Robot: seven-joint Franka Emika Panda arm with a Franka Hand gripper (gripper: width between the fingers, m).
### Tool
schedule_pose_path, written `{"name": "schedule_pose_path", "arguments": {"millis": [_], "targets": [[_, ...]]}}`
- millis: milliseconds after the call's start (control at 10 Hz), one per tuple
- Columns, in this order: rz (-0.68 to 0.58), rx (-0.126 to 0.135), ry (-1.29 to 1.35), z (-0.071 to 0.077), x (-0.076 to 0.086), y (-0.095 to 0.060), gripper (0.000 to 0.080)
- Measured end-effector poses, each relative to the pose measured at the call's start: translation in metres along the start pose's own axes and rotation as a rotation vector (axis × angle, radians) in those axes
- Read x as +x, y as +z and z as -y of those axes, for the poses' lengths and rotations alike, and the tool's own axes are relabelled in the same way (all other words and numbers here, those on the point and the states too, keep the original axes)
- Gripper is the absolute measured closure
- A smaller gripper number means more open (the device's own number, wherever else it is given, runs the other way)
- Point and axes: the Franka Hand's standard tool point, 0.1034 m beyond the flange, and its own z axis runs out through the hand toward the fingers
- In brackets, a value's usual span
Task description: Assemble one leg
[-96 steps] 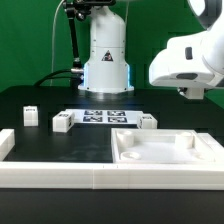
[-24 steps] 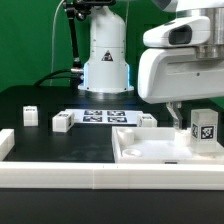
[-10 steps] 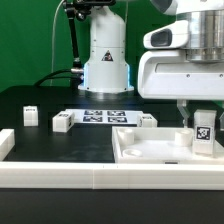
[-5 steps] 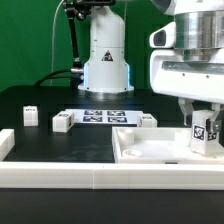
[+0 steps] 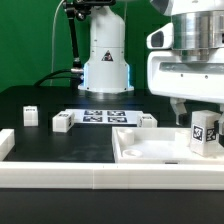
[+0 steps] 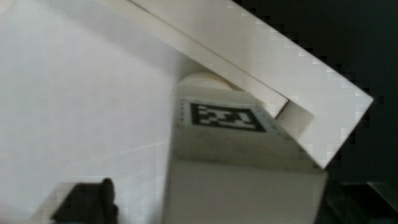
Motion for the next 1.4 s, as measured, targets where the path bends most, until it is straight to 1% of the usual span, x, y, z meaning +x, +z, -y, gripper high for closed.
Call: {"name": "schedule_pose_path", "arguments": {"millis": [100, 200, 300, 500, 800, 1200, 1400], "targets": [[0.002, 0.001, -0.077, 0.003, -0.005, 0.000, 0.0163], [0.008, 0.000, -0.199, 0.007, -0.009, -0.002, 0.0154], [0.008, 0.004, -0.303, 0.008, -0.009, -0.002, 0.0154], [0.000, 0.010, -0.527, 0.005, -0.002, -0.003, 0.0151], [-0.004, 0.004, -0.756, 0.010, -0.010, -0.003, 0.0151], [-0.012, -0.009, -1.059, 0.012, -0.015, -0.002, 0.0151], [-0.012, -0.009, -1.170, 0.011, -0.012, -0.002, 0.0151]]}}
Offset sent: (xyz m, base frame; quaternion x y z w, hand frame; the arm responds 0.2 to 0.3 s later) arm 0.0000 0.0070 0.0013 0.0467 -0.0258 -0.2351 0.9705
